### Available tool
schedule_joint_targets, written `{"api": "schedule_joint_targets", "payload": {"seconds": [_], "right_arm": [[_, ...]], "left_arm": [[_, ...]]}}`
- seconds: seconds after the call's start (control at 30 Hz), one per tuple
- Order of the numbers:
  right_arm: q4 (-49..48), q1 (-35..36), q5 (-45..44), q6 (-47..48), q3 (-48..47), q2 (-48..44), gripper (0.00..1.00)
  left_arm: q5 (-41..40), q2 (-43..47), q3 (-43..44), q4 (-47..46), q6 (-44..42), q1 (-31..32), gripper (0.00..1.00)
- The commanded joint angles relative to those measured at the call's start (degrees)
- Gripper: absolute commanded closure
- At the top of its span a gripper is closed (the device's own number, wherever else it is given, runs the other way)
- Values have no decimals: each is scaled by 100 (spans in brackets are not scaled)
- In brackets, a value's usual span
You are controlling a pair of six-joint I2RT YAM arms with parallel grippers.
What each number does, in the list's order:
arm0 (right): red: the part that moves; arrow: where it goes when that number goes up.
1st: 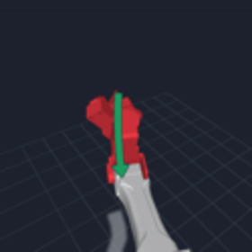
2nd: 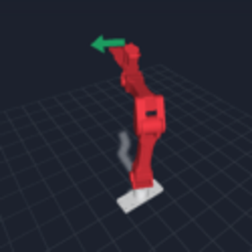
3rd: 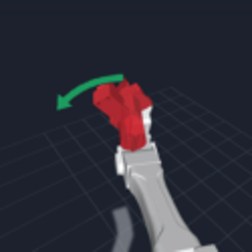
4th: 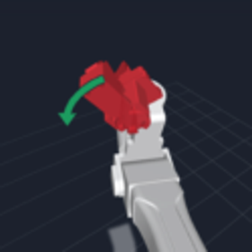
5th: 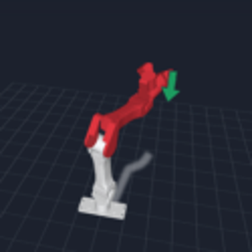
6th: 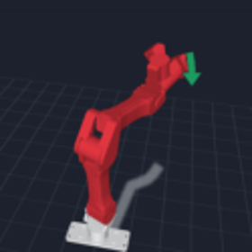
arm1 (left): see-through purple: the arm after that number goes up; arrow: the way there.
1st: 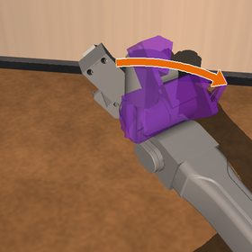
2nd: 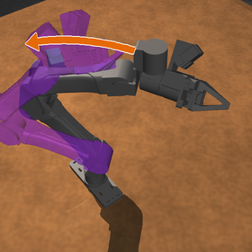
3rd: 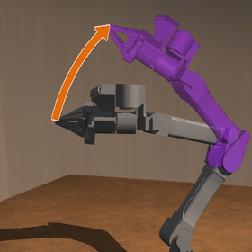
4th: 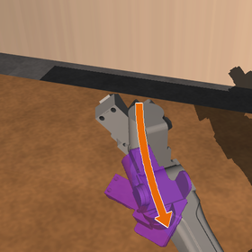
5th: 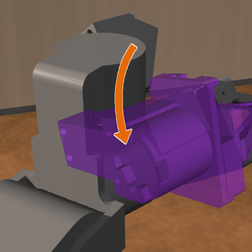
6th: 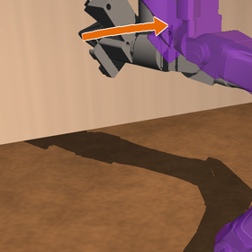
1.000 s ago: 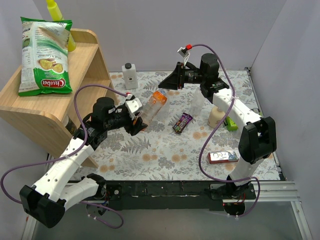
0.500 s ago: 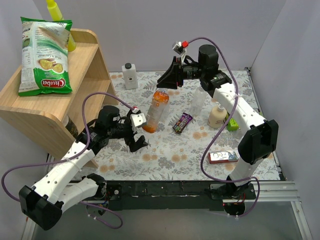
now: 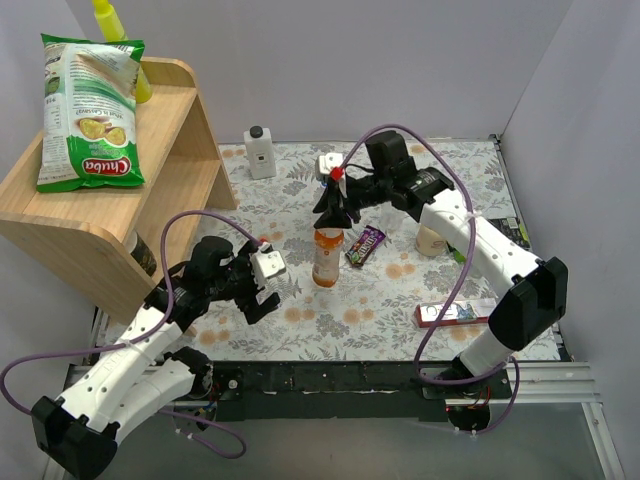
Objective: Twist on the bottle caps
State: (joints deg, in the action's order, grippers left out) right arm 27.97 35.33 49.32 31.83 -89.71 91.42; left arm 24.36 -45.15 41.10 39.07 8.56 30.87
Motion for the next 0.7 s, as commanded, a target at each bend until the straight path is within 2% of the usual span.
{"api": "schedule_joint_targets", "payload": {"seconds": [0.0, 0.2, 0.67], "right_arm": [[376, 237, -458, 1254, 382, -396, 99], [-351, 483, -792, 1510, 1446, -897, 99], [-590, 554, -863, 1607, 1992, -1293, 94]], "left_arm": [[-265, 102, -129, -22, -3, 15, 2], [-274, 32, -182, -101, 23, 15, 2], [-239, -196, -225, -224, -30, 15, 2]]}}
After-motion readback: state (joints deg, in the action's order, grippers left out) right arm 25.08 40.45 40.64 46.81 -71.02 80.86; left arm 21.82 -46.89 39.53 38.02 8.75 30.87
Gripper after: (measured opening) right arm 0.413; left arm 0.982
